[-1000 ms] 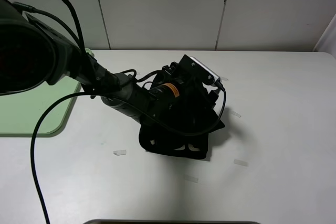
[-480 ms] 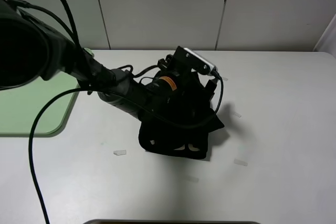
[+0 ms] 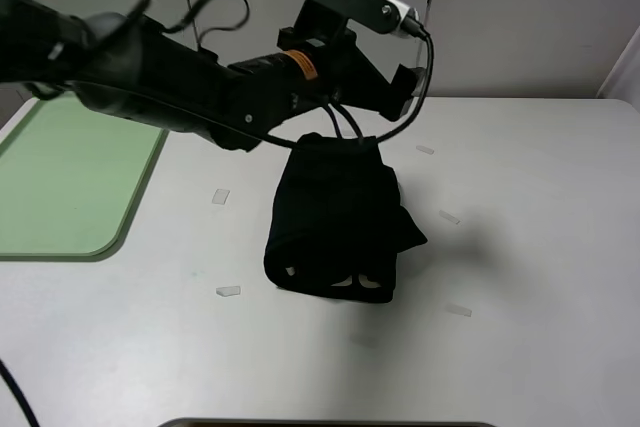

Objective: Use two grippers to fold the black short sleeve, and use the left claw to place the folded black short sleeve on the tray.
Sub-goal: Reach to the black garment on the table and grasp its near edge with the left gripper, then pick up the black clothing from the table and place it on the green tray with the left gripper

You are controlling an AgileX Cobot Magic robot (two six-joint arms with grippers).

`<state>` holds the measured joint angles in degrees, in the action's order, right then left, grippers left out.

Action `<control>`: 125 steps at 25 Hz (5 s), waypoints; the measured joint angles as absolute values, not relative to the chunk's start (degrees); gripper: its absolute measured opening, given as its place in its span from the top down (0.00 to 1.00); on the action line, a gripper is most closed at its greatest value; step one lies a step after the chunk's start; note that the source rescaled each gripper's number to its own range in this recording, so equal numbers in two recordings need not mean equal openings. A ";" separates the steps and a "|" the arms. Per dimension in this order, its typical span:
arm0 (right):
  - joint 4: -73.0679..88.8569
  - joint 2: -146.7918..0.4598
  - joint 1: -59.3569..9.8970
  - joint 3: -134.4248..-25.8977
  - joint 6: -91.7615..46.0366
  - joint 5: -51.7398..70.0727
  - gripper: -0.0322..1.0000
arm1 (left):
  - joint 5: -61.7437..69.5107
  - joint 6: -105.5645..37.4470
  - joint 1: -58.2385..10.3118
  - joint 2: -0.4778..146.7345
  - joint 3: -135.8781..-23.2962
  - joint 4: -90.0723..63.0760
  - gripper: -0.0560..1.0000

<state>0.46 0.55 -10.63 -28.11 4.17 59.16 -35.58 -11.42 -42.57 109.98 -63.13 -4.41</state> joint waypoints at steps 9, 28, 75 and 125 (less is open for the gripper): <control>0.46 0.55 -10.63 -28.11 4.17 59.16 0.00 | -15.39 -7.97 -36.69 92.52 -48.82 -6.41 0.00; 0.46 0.55 -10.63 -28.11 4.17 59.16 0.00 | 16.87 -31.42 -25.27 84.60 -42.87 -45.32 0.08; 0.46 0.55 -10.63 -28.11 4.17 59.16 0.00 | 18.59 -48.09 -20.45 103.80 -46.09 -74.43 0.06; 0.70 0.55 -10.63 -28.11 4.13 59.16 0.00 | 6.81 -54.38 -31.19 119.53 -60.97 -81.62 0.81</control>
<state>0.70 0.55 -10.63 -28.11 4.13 59.16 6.81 -54.38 -31.19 119.53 -60.97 -81.62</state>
